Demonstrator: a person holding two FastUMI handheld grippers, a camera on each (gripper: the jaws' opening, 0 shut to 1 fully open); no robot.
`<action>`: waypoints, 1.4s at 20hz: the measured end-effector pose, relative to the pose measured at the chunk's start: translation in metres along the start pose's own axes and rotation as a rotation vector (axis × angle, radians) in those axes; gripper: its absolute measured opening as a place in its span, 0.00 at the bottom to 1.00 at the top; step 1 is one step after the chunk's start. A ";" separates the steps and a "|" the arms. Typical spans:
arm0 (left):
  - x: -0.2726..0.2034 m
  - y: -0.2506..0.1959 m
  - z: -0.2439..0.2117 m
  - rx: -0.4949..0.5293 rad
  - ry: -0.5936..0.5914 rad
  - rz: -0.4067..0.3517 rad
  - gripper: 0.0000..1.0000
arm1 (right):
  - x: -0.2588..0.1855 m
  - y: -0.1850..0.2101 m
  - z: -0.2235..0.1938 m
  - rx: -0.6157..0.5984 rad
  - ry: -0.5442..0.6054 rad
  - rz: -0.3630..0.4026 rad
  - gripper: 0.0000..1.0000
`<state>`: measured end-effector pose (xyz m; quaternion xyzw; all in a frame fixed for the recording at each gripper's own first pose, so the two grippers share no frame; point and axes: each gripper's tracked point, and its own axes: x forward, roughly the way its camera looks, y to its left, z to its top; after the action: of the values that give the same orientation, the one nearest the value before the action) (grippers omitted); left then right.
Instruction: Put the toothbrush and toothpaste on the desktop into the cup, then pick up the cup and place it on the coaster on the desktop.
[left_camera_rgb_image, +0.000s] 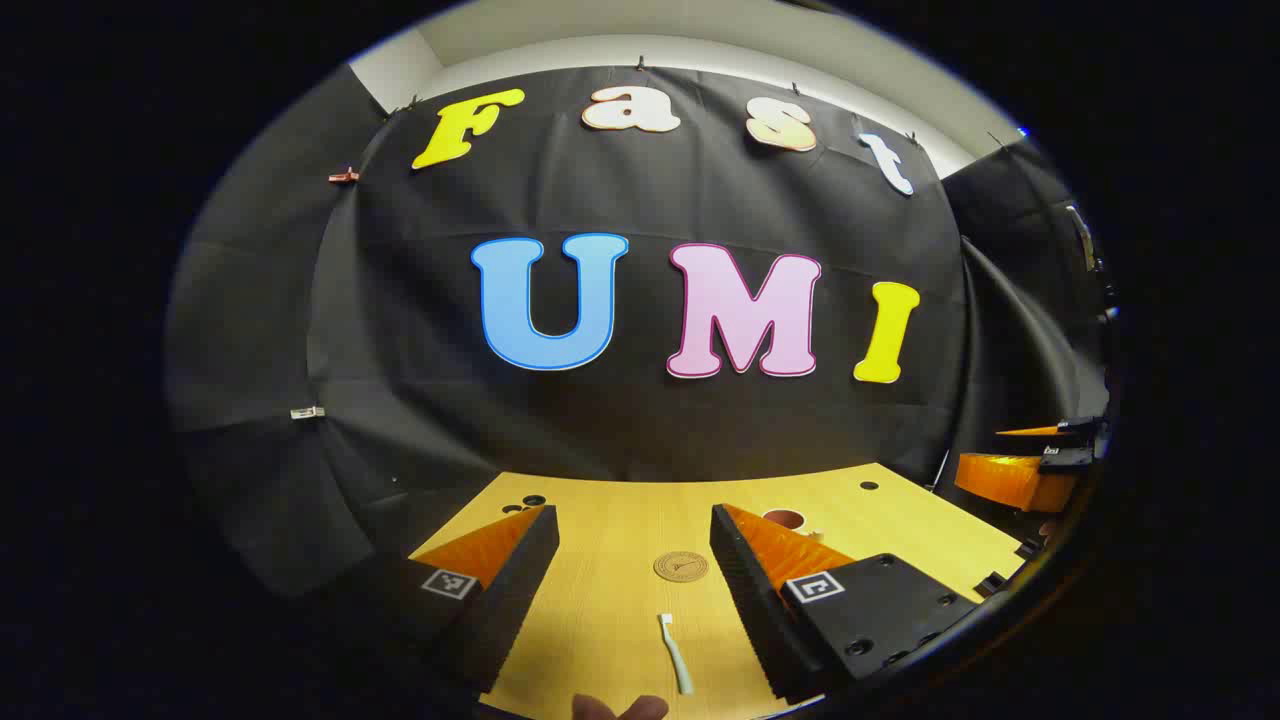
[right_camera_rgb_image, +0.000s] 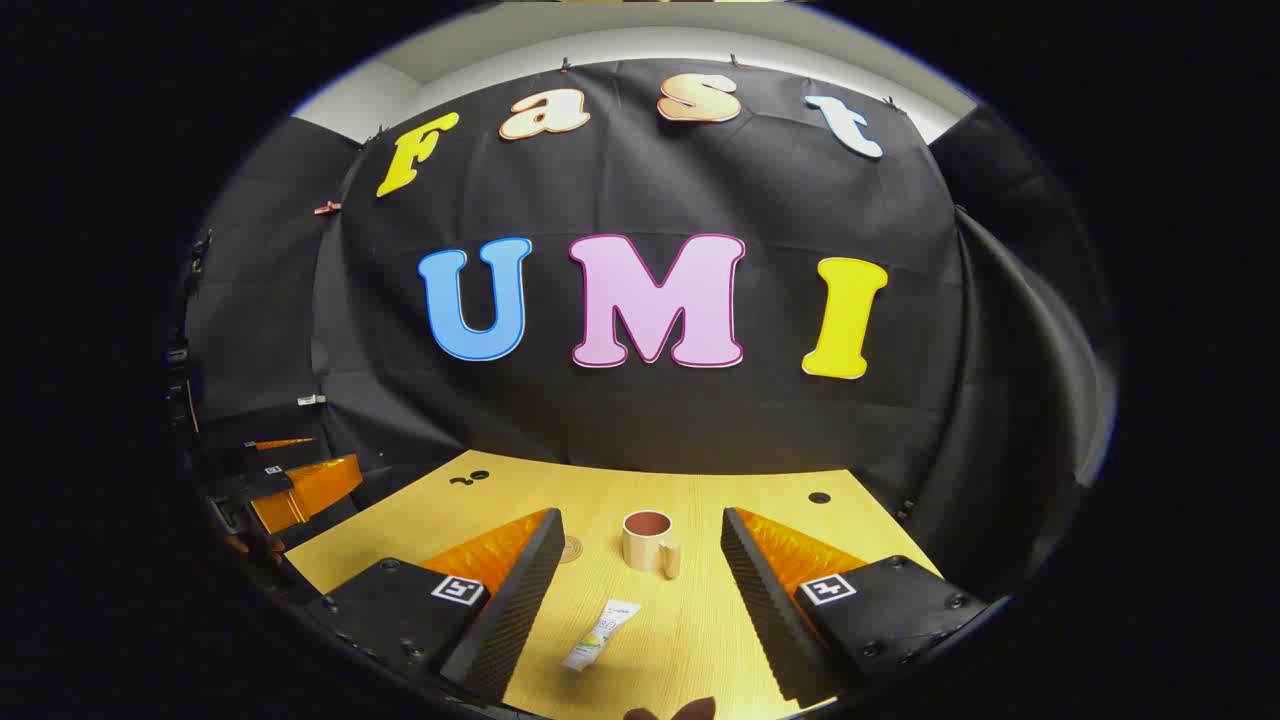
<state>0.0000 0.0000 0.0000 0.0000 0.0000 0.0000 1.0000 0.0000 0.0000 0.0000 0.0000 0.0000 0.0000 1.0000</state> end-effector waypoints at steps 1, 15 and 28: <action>0.000 0.000 0.000 0.001 0.001 0.001 0.96 | 0.001 -0.001 -0.001 0.001 0.004 0.001 0.97; 0.008 -0.006 -0.009 0.012 0.030 0.004 0.96 | 0.010 -0.003 -0.017 0.064 0.053 0.018 0.97; 0.010 0.015 -0.107 -0.057 0.304 0.065 0.96 | 0.073 0.030 -0.143 0.144 0.513 0.063 0.98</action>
<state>0.0104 0.0148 -0.1067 -0.0284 0.1516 0.0326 0.9875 0.0734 0.0295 -0.1425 0.0714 0.2533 0.0310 0.9642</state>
